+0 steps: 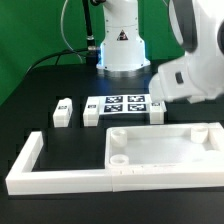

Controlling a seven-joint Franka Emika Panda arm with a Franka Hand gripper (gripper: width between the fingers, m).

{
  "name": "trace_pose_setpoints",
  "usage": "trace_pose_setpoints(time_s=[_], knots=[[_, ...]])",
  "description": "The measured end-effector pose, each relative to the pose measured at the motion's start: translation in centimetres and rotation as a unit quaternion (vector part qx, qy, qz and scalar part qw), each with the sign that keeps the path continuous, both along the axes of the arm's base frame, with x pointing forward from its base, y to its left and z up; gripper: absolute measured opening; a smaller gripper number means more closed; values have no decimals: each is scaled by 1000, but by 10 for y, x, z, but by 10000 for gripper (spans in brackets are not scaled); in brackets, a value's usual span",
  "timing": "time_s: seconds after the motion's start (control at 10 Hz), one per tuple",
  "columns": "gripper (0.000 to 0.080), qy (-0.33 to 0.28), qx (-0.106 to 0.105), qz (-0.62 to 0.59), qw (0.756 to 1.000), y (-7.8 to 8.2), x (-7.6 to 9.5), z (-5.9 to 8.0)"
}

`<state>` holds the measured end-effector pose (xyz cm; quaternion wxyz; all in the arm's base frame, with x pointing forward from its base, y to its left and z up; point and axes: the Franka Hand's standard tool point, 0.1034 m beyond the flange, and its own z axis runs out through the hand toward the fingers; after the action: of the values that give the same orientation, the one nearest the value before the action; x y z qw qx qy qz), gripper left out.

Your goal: Assemble desk

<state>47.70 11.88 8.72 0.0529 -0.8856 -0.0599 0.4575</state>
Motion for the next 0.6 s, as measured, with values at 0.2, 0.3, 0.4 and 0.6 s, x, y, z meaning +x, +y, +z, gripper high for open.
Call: trace_pose_setpoints(time_s=[0.2,0.3,0.4,0.6], knots=[[287,-15,-1,-2,1000,-3,8,20],[287,-25,1,-2,1000,-1,11,16],[287,-82,4,-11,997,1,25,12],[287,-139,8,-11,990,-2,23,18]])
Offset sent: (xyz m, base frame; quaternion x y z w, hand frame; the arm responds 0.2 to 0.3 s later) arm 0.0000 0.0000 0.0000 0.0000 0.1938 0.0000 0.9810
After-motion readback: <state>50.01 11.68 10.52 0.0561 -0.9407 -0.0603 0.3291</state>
